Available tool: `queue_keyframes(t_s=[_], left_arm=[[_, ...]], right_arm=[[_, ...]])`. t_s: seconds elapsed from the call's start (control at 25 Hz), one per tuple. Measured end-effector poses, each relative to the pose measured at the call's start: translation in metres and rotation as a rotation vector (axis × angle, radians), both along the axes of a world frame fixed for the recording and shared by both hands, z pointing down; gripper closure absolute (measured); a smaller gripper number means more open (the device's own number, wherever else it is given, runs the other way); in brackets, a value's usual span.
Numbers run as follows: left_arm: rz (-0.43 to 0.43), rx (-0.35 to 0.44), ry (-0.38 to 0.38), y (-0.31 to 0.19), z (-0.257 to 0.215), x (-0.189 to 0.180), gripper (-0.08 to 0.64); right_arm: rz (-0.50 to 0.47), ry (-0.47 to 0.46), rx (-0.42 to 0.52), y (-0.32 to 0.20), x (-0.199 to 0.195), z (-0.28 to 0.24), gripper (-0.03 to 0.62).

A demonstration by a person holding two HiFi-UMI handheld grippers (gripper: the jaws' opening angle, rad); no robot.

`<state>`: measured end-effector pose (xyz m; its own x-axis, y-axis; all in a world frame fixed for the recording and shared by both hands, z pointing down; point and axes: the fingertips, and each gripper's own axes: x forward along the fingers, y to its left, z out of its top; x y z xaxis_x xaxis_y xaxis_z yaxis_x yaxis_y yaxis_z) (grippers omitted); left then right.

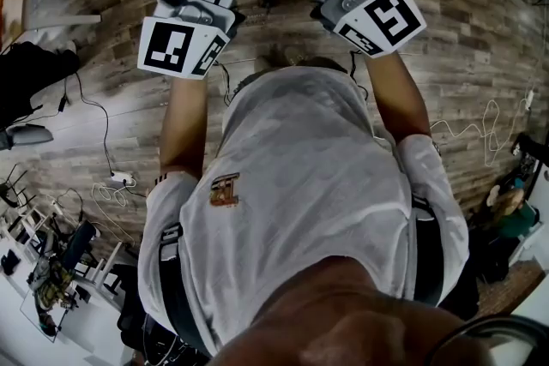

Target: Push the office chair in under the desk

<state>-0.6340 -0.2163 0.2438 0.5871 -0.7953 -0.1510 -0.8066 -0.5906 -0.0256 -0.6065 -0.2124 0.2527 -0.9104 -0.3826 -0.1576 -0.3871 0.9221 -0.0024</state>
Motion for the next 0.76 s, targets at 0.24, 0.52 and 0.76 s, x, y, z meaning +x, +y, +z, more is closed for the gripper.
queue_keyframes(t_s=[0.24, 0.52, 0.76], left_arm=[[0.007, -0.005, -0.01, 0.0014, 0.0011, 0.001, 0.541], [0.019, -0.008, -0.01, 0.0018, 0.0015, 0.0027, 0.541], [0.026, -0.011, -0.01, 0.0004, 0.0044, 0.0011, 0.541]], right_arm=[[-0.011, 0.003, -0.002, 0.0014, -0.0022, 0.0009, 0.558], [-0.009, 0.006, -0.009, 0.0001, -0.0013, 0.0032, 0.558], [-0.007, 0.017, -0.009, -0.0013, -0.0036, 0.0061, 0.558]])
